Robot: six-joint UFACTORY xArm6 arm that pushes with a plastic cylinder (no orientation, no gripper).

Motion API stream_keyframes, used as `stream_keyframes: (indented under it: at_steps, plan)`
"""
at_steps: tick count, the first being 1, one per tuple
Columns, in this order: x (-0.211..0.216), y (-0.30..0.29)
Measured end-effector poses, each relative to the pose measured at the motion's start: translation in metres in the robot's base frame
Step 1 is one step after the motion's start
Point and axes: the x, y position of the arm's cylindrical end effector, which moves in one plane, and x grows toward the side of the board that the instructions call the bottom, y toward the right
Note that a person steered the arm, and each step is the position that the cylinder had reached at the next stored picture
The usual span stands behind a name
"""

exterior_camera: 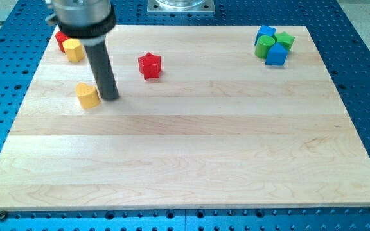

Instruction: Keep red circle above red star

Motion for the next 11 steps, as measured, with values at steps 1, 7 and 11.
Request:
stream_keyframes:
  at_steps: [1,7,11]
  plan:
    - [-0.018,-0.085]
    - [-0.095,0.005]
    - [-0.136,0.073]
